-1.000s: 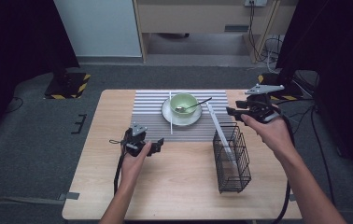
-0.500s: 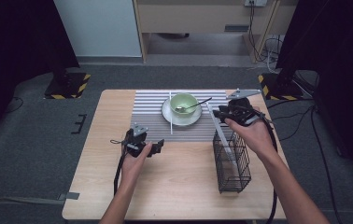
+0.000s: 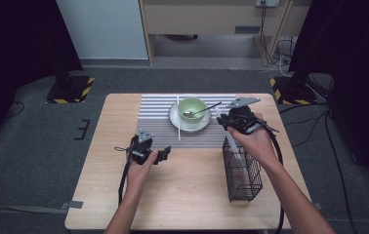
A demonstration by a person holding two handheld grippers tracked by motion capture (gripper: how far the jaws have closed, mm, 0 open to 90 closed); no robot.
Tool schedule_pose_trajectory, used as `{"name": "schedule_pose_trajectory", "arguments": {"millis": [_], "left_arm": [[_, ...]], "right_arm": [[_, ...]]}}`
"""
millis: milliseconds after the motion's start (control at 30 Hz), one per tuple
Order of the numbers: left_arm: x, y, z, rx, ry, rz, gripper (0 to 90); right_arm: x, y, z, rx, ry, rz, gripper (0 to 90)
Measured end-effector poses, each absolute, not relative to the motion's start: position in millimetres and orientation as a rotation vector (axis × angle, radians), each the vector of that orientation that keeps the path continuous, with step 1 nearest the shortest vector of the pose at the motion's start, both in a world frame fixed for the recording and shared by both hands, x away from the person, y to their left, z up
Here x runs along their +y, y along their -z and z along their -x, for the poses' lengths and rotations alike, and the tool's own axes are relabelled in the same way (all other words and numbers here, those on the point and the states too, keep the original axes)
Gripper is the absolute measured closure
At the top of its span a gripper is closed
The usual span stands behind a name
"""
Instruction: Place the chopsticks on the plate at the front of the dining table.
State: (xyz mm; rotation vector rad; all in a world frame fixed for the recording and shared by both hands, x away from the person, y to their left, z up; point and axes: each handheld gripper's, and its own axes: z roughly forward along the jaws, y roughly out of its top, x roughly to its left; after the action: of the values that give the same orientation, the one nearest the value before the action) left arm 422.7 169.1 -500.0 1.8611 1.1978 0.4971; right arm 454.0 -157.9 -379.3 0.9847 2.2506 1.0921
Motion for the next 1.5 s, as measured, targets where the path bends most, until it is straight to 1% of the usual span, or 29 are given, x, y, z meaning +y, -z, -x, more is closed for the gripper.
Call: {"name": "schedule_pose_trajectory", "arguments": {"millis": [133, 200, 500, 1000, 1233, 1500], "left_arm": [[169.9, 499.6, -422.6, 1.199, -0.496, -1.856, 11.5], [170.2, 499.8, -422.9, 1.201, -0.494, -1.859, 11.7], [171.8, 500.1, -423.1, 1.206, -0.492, -1.861, 11.7], [176.5, 499.4, -423.8, 1.202, -0.474, -1.832, 11.6], [176.8, 498.7, -423.7, 1.185, -0.455, -1.815, 10.9], [179.5, 495.1, -421.8, 1.192, -0.477, -1.785, 11.0]], "right_arm": [[-156.4, 379.8, -453.5, 2.241, -1.085, -0.971, 78.2], [-156.6, 379.7, -452.9, 2.246, -1.102, -0.968, 82.3], [-159.5, 376.7, -455.8, 2.256, -1.149, -0.971, 83.5], [-177.1, 340.9, -460.4, 2.214, -1.349, -0.995, 84.3], [-186.1, 331.4, -459.5, 2.185, -1.407, -0.998, 84.3], [-199.7, 319.9, -460.4, 2.133, -1.47, -1.024, 84.2]]}}
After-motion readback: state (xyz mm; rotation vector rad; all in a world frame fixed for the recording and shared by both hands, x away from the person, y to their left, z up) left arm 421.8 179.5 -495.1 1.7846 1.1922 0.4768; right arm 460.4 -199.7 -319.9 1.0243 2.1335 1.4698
